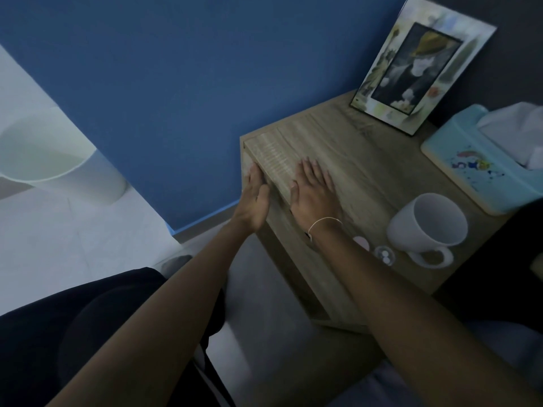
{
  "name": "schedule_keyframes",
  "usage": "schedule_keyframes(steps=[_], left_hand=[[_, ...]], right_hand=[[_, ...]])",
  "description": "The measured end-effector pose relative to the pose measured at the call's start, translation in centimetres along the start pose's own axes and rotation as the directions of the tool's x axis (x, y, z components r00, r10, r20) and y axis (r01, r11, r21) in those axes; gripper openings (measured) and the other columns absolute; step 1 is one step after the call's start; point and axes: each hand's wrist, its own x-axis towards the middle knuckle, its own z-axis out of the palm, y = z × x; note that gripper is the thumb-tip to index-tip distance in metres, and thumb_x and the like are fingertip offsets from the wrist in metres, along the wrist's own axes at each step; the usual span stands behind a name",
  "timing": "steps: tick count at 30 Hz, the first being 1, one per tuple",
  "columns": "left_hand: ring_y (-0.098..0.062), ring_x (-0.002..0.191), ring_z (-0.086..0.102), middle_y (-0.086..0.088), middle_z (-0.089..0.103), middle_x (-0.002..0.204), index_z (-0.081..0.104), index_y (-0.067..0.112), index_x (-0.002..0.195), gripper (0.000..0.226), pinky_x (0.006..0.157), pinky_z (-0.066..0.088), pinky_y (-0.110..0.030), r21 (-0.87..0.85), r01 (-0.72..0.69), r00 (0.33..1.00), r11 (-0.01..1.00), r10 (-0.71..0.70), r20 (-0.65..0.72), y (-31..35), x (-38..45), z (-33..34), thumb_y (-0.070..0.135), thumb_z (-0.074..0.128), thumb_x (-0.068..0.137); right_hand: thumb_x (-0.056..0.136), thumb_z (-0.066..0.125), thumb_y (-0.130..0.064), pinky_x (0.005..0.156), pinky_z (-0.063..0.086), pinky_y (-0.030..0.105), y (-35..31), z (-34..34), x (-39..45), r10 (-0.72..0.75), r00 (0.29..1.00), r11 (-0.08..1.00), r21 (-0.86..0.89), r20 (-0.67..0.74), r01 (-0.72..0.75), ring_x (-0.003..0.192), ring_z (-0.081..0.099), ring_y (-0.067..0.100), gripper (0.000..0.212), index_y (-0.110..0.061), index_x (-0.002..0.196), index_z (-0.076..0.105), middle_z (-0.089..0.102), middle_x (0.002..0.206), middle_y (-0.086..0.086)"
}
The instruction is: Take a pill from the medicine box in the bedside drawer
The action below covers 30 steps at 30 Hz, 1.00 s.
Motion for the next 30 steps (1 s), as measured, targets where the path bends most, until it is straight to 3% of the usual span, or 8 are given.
schedule_keyframes(steps=[6, 12, 18, 21, 26, 30], left_hand=[[-0.022, 0.146, 0.022, 0.0, 0.008, 0.162, -0.007, 0.021, 0.152, 0.057, 0.121, 0.018, -0.039, -0.119, 0.099, 0.993, 0.988, -0.106, -0.052, 0.2, 0.4, 0.1, 0.028, 0.017, 0.1], [-0.019, 0.15, 0.008, 0.0, -0.006, 0.162, -0.016, 0.017, 0.15, 0.062, 0.123, 0.012, -0.043, -0.096, 0.026, 0.999, 0.995, -0.029, -0.033, -0.1, 0.3, 0.3, 0.019, 0.02, 0.099], [-0.017, 0.149, -0.007, -0.007, -0.004, 0.162, -0.004, 0.009, 0.151, 0.064, 0.123, -0.001, -0.034, 0.146, -0.158, 0.979, 0.977, 0.174, -0.104, -1.0, 0.3, 0.6, 0.023, 0.019, 0.094], [-0.015, 0.147, -0.012, -0.011, -0.002, 0.161, 0.001, 0.004, 0.15, 0.063, 0.124, -0.002, -0.037, 0.294, -0.225, 0.953, 0.929, 0.273, -0.132, -1.6, 0.5, 0.1, 0.021, 0.019, 0.093], [-0.023, 0.15, -0.007, -0.008, -0.002, 0.162, 0.0, 0.009, 0.151, 0.065, 0.123, 0.004, -0.041, 0.41, -0.187, 0.976, 0.892, 0.216, -0.024, -1.4, -0.1, -1.5, 0.027, 0.02, 0.093], [-0.024, 0.15, -0.003, -0.009, -0.001, 0.162, 0.0, 0.007, 0.151, 0.06, 0.123, 0.002, -0.039, 0.473, -0.169, 0.979, 0.865, 0.203, -0.021, 0.2, -2.1, -3.7, 0.022, 0.026, 0.099]], right_hand=[[0.1, 0.024, -0.031, 0.121, 0.008, 0.042, 0.0, 0.1, 0.0, -0.003, 1.0, 1.0, -0.004, -0.003, 0.003, 0.149, 0.009, 0.02, 0.055, -0.01, 0.151, 0.02, 0.02, 0.16, 0.006], [0.1, 0.023, -0.032, 0.121, 0.008, 0.042, 0.0, 0.0, 0.0, -0.002, 1.0, 1.0, -0.01, -0.003, 0.002, 0.149, 0.009, 0.019, 0.055, -0.01, 0.151, 0.02, 0.02, 0.16, 0.007], [0.1, 0.023, -0.031, 0.121, 0.007, 0.041, -0.1, -0.1, 0.0, -0.002, 1.0, 1.0, -0.004, -0.004, 0.002, 0.149, 0.01, 0.019, 0.055, -0.01, 0.15, 0.021, 0.021, 0.159, 0.007], [0.1, 0.023, -0.031, 0.121, 0.008, 0.041, 0.0, 0.1, 0.1, -0.005, 1.0, 1.0, -0.011, -0.01, 0.005, 0.148, 0.011, 0.02, 0.054, -0.01, 0.15, 0.021, 0.022, 0.159, 0.007], [0.099, 0.026, -0.03, 0.121, 0.01, 0.042, 0.1, 0.1, 0.1, -0.018, 0.999, 1.0, 0.011, -0.03, 0.019, 0.148, 0.015, 0.021, 0.054, -0.008, 0.149, 0.025, 0.026, 0.158, 0.008], [0.099, 0.028, -0.025, 0.121, 0.008, 0.04, -0.4, -0.7, 0.0, 0.002, 1.0, 0.999, 0.032, -0.007, -0.002, 0.148, 0.015, 0.019, 0.053, -0.008, 0.15, 0.024, 0.025, 0.158, 0.007]])
